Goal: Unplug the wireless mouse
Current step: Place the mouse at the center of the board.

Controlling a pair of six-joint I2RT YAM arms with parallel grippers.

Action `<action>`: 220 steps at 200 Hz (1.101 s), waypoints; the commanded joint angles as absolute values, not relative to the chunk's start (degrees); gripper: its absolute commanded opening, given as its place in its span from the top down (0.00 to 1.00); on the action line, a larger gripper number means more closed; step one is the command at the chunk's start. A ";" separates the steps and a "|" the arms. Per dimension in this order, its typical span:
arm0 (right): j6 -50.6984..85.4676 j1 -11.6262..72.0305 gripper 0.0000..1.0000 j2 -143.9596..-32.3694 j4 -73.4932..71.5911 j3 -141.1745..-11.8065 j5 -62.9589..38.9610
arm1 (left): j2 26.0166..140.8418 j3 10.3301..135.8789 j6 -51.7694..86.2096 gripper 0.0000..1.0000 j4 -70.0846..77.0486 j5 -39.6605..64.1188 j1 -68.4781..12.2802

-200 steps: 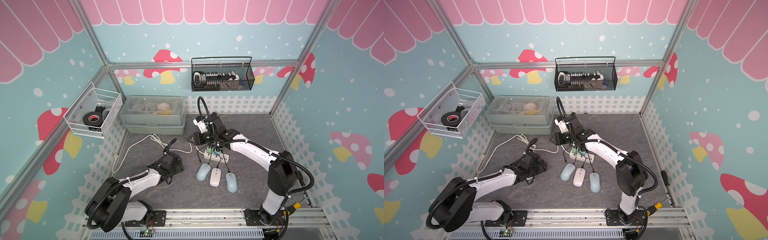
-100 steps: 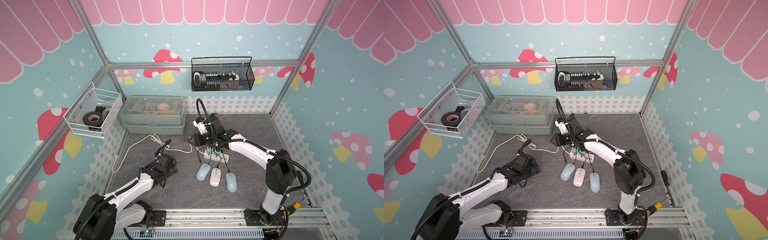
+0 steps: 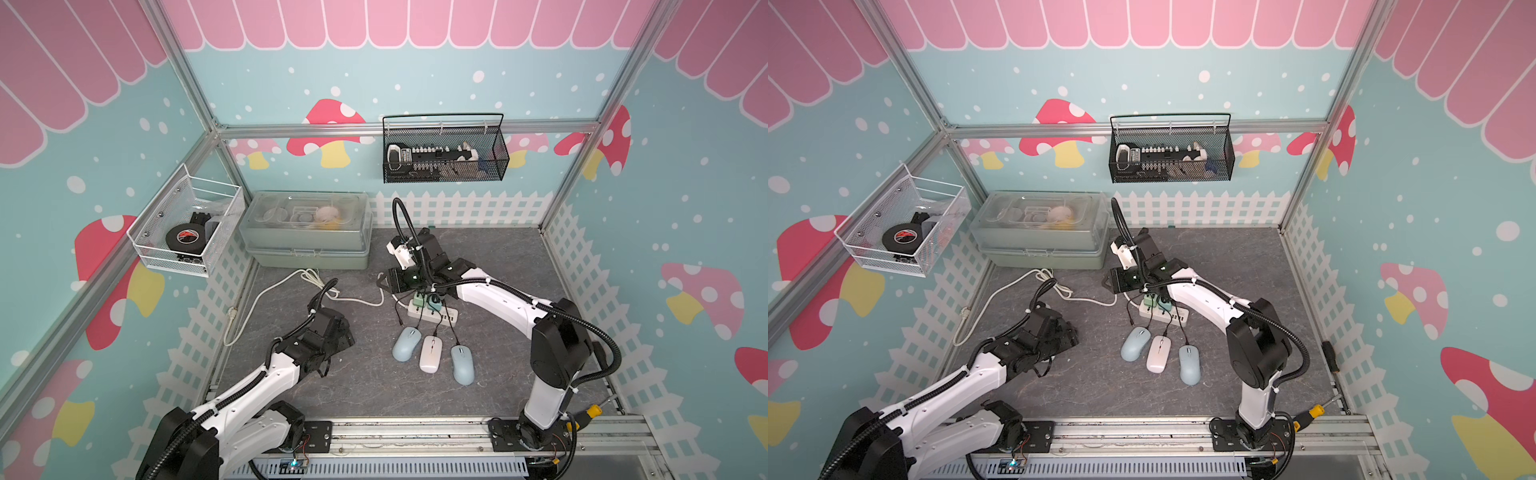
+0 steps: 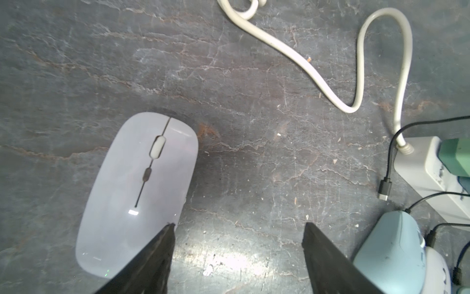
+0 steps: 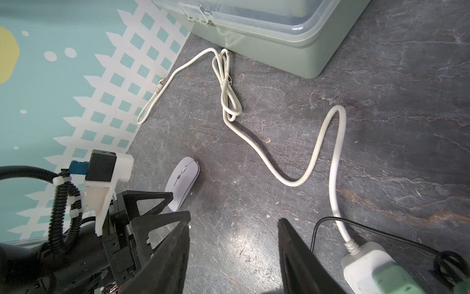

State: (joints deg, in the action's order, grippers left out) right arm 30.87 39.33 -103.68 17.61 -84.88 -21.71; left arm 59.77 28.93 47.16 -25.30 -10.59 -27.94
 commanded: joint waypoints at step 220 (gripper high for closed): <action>28.84 39.29 0.45 -105.37 18.81 -84.57 -20.87 | 71.09 31.26 44.15 0.22 -26.89 -14.62 -24.33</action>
